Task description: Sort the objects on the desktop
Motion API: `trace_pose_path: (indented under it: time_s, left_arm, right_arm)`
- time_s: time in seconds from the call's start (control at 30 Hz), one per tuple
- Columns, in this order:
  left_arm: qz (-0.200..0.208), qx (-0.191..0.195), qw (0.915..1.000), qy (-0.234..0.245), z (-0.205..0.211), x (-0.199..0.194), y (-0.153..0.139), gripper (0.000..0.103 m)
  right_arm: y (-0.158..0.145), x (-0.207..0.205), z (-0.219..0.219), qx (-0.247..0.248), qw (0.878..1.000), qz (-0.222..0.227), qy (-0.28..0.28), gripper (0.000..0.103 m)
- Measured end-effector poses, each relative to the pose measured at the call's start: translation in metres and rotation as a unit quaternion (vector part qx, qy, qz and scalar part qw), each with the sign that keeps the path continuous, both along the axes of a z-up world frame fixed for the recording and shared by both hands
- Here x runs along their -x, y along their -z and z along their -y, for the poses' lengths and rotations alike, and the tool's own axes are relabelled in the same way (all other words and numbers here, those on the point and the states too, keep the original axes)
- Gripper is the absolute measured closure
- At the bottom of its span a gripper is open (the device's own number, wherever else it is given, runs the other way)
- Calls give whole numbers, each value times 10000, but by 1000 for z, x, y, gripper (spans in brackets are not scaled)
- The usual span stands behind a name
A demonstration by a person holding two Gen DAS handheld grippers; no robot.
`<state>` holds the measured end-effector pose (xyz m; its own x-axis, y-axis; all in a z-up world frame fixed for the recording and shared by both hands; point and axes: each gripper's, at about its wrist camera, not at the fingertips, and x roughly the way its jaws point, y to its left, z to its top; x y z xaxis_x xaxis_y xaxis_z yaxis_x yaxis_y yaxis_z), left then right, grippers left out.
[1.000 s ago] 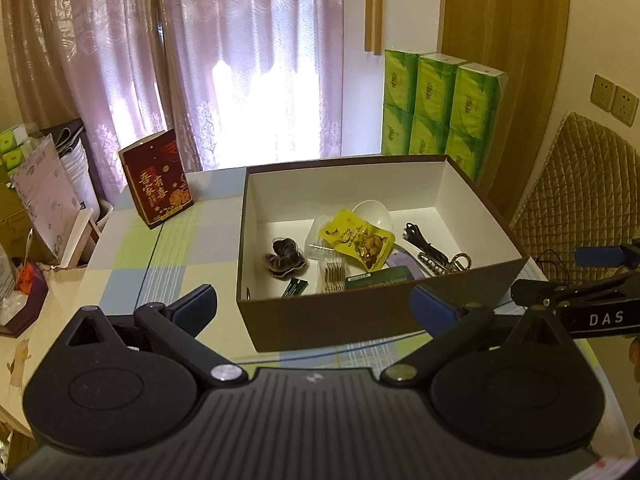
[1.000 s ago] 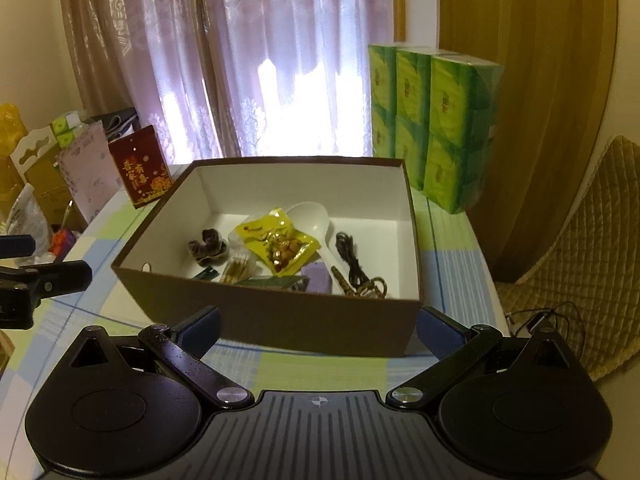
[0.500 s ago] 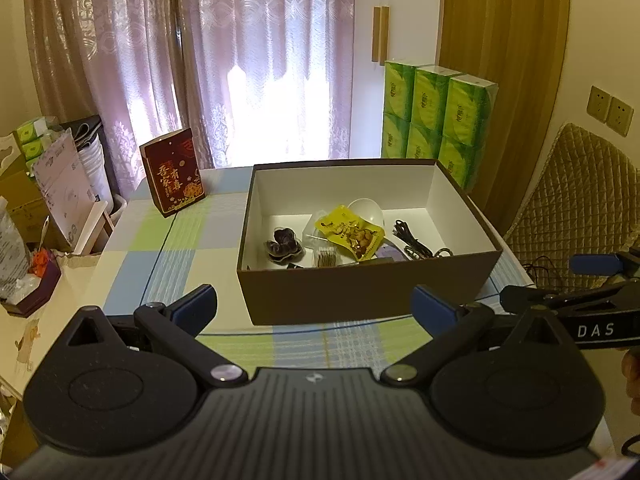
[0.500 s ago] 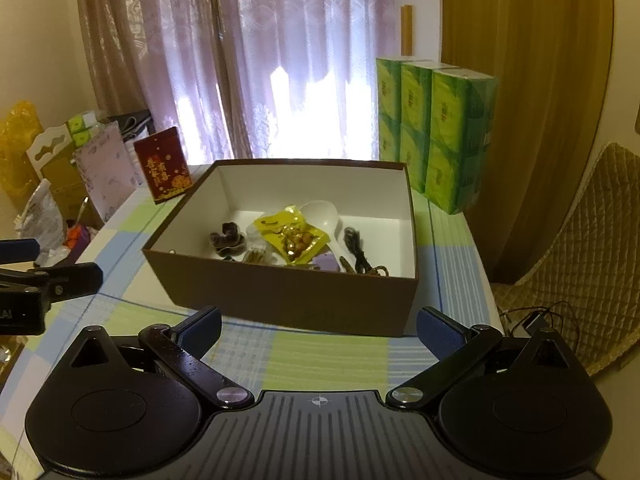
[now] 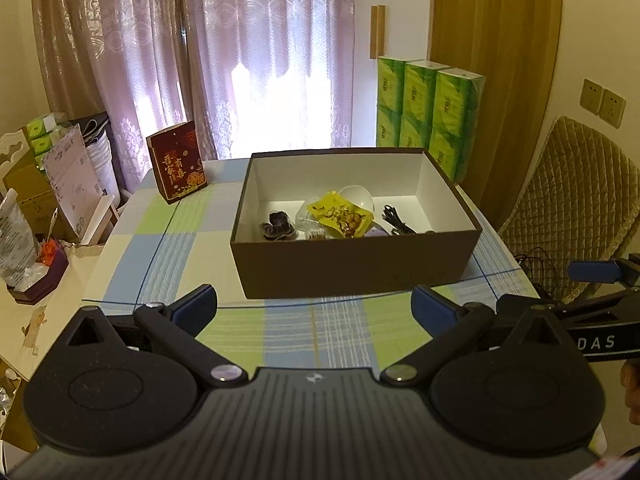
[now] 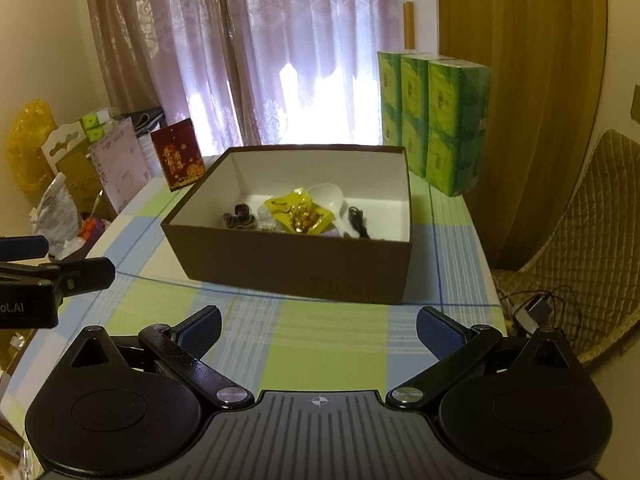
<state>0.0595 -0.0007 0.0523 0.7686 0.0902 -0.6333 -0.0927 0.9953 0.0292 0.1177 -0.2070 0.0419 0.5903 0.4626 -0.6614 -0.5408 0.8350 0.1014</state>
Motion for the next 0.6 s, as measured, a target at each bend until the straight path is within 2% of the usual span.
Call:
trace_pose_path:
  time_s: [0.6]
  left_arm:
    - [-136,-172,9997,-98,31,32,9,1]
  right_arm:
    - [9,16,21,-9,9998,-2,-199,2]
